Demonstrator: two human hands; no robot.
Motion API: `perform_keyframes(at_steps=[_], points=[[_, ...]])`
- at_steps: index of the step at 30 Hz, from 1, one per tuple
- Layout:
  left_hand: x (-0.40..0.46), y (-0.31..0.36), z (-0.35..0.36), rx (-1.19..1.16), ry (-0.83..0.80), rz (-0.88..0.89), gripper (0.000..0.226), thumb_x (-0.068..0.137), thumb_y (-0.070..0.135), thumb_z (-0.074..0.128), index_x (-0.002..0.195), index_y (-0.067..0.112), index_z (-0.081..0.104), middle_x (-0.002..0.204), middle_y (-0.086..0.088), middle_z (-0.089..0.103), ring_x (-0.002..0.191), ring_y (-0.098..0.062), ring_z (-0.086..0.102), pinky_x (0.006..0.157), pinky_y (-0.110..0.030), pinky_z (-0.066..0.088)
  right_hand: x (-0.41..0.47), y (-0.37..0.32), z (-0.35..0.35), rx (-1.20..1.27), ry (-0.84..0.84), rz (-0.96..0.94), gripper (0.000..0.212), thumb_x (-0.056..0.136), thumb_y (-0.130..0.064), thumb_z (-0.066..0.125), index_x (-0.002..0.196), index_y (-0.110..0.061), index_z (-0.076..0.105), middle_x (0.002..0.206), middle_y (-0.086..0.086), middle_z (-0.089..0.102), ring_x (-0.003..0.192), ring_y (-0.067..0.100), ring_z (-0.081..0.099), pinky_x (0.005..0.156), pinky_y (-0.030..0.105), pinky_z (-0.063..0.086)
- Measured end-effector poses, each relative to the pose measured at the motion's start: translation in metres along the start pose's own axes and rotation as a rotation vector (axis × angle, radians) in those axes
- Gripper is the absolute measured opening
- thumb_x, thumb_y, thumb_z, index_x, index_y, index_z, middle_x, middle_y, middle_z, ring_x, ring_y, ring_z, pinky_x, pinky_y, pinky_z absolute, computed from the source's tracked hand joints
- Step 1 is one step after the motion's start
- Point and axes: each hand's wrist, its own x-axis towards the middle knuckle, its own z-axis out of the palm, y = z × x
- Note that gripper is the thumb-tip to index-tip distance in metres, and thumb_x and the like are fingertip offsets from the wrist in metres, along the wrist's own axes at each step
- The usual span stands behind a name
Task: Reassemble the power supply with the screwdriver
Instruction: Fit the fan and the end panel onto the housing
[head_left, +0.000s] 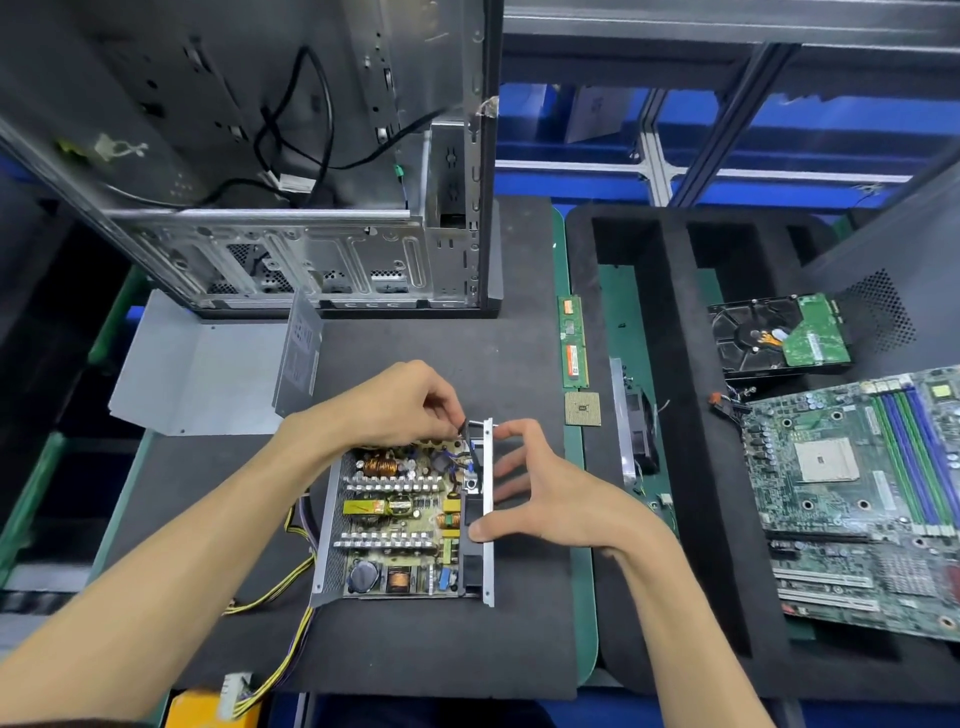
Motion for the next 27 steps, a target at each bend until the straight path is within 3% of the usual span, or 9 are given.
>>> perform_keyframes(at_steps=[7,12,16,19,22,27], points=[[0.004,-0.005,-0.004,0.023,0.067,-0.001,0.005,0.083,0.016,0.082,0.087,0.018,0.079,0.073,0.01,0.072,0.061,0.008,0.061,0.064,-0.006,0.047,-0.002,0.0,-0.001,0.007,-0.007,0.008,0.094,0.074,-0.028,0.091,0.138,-0.035,0.023,0.126,-0.003,0.051,0.114,0.008,0.061,0.097,0.03,0.054],[0.008,-0.009,-0.002,0.029,-0.011,-0.004,0.01,0.084,0.013,0.079,0.081,0.022,0.076,0.071,0.008,0.073,0.062,0.004,0.064,0.066,-0.011,0.052,0.002,-0.007,-0.006,-0.044,-0.063,0.06,0.094,0.074,-0.029,0.091,0.136,-0.034,0.021,0.125,-0.005,0.05,0.113,0.007,0.06,0.096,0.029,0.054],[0.014,-0.014,-0.004,-0.006,-0.086,0.003,0.006,0.084,0.007,0.076,0.085,0.013,0.078,0.077,-0.002,0.077,0.066,-0.008,0.068,0.069,-0.021,0.056,0.007,-0.013,-0.011,-0.077,-0.102,0.111,0.094,0.075,-0.028,0.091,0.138,-0.028,0.021,0.126,-0.005,0.051,0.114,0.006,0.06,0.099,0.03,0.052],[0.017,-0.017,-0.007,-0.004,-0.135,0.007,0.007,0.085,0.006,0.073,0.09,0.009,0.077,0.078,0.0,0.077,0.067,-0.009,0.069,0.069,-0.02,0.056,0.007,-0.015,-0.012,-0.091,-0.11,0.141,0.097,0.075,-0.03,0.091,0.142,-0.027,0.021,0.128,-0.007,0.052,0.116,0.003,0.059,0.102,0.03,0.051],[0.019,-0.018,-0.008,-0.006,-0.16,0.021,0.006,0.087,0.009,0.073,0.092,0.011,0.076,0.066,0.013,0.069,0.055,0.004,0.06,0.059,-0.01,0.047,0.005,-0.017,-0.011,-0.085,-0.115,0.159,0.099,0.075,-0.029,0.09,0.144,-0.029,0.019,0.129,-0.007,0.051,0.118,0.002,0.057,0.104,0.031,0.05],[0.025,-0.021,-0.012,-0.005,-0.182,0.064,0.006,0.09,0.018,0.075,0.089,0.023,0.073,0.074,0.014,0.068,0.062,0.01,0.059,0.063,-0.006,0.045,0.003,-0.019,-0.011,-0.076,-0.11,0.183,0.098,0.077,-0.027,0.089,0.144,-0.031,0.018,0.13,-0.009,0.05,0.121,0.001,0.055,0.102,0.029,0.051]])
